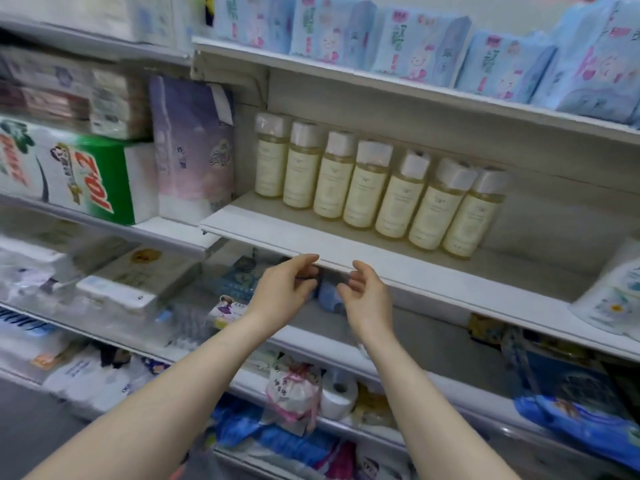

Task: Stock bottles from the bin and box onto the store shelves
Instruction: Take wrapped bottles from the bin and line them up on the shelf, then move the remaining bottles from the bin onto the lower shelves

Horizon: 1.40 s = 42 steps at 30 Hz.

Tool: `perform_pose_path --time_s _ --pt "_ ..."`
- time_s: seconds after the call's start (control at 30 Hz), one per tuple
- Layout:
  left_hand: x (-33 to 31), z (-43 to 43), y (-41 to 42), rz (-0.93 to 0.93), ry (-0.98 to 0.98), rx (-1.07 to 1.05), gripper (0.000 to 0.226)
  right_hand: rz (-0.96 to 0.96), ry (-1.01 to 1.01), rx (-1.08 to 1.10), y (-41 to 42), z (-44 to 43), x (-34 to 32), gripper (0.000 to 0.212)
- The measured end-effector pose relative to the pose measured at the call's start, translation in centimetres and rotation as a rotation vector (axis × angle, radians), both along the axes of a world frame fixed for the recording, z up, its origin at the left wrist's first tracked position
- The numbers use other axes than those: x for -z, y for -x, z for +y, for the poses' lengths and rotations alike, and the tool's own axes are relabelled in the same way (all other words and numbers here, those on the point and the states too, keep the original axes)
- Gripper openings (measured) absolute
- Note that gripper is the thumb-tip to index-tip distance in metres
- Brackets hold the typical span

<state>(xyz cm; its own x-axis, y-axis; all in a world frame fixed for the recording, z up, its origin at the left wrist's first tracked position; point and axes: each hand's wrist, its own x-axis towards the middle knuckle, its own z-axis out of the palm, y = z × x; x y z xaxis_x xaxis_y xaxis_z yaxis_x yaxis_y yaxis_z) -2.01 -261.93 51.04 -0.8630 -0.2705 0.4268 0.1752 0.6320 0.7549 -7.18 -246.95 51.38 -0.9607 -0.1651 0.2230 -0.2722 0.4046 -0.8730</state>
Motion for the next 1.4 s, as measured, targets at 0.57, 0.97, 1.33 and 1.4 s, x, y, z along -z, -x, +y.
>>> perform_pose_path --time_s 0.57,0.97,1.33,1.4 --pt "22.9 -13.9 -12.1 -0.401 -0.340 -0.128 0.043 -0.401 -0.264 -0.243 -10.1 -15.0 22.9 0.051" --pt "46.7 -14.0 -16.5 -0.683 -0.498 -0.322 0.046 -0.624 -0.534 -0.417 -11.0 -15.0 47.4 0.049" --pt "66.5 -10.7 -18.0 -0.962 -0.465 -0.266 0.049 -0.751 -0.826 -0.478 -10.2 -12.0 66.6 0.050" --pt "69.1 -10.1 -17.0 -0.974 -0.415 -0.211 0.050 -0.764 -0.848 -0.476 -10.6 -11.5 69.3 0.045"
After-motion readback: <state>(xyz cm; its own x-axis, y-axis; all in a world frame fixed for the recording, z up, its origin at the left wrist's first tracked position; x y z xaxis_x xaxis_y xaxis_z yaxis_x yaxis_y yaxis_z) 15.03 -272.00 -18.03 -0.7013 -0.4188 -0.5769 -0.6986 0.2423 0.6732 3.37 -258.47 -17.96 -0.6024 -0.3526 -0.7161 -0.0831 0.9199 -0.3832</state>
